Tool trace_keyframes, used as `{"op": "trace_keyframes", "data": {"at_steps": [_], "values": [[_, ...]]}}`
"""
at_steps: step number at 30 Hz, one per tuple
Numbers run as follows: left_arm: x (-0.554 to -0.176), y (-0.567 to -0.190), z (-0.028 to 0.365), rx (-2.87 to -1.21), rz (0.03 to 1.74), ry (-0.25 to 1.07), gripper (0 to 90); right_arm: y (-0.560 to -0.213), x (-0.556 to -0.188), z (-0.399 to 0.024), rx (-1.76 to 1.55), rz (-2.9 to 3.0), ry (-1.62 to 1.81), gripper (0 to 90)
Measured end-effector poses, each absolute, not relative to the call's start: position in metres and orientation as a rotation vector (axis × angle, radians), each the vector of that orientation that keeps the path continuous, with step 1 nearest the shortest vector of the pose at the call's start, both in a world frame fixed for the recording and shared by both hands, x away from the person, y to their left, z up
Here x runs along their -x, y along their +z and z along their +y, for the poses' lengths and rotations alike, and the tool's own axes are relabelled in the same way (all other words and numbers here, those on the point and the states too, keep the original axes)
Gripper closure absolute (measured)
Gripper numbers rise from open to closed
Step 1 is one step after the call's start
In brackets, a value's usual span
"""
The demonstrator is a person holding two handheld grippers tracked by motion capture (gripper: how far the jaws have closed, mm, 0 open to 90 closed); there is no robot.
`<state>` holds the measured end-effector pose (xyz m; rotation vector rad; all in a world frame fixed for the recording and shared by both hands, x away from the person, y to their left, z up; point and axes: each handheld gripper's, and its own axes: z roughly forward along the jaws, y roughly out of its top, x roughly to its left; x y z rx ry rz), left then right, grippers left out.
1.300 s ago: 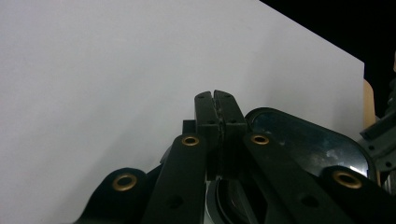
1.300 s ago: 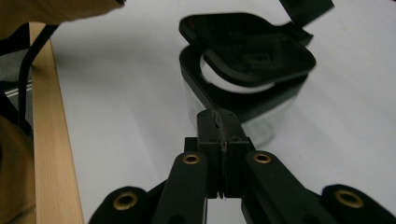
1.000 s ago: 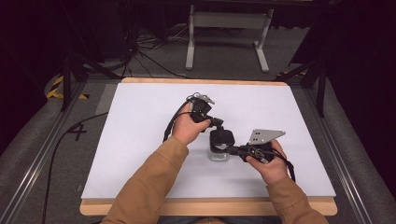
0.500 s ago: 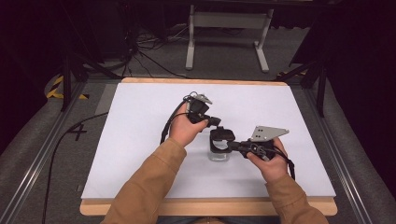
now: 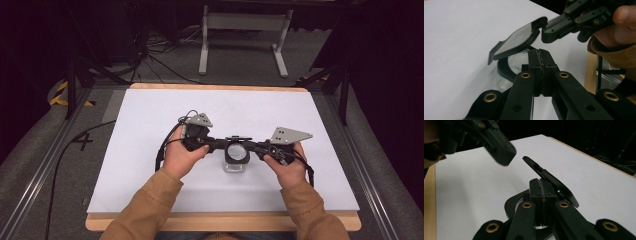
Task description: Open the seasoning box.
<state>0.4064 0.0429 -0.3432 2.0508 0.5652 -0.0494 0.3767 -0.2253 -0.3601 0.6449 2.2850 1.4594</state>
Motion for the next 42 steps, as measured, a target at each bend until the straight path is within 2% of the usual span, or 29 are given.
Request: {"op": "trace_keyframes", "data": {"at_steps": [9,20,42], "values": [[-0.417,-0.346,0.020,-2.040,0.568,-0.012,88.2,-0.364,-0.377,-0.228,-0.656,2.298,1.452,90.0],[-0.429,-0.337,0.020,-2.014,0.570,0.016,86.9,-0.380,-0.375,-0.227,-0.668,2.414,1.366,90.0],[-0.466,-0.338,0.019,-1.970,0.665,0.037,88.7,-0.384,-0.373,-0.230,-0.656,2.425,1.344,90.0]]}}
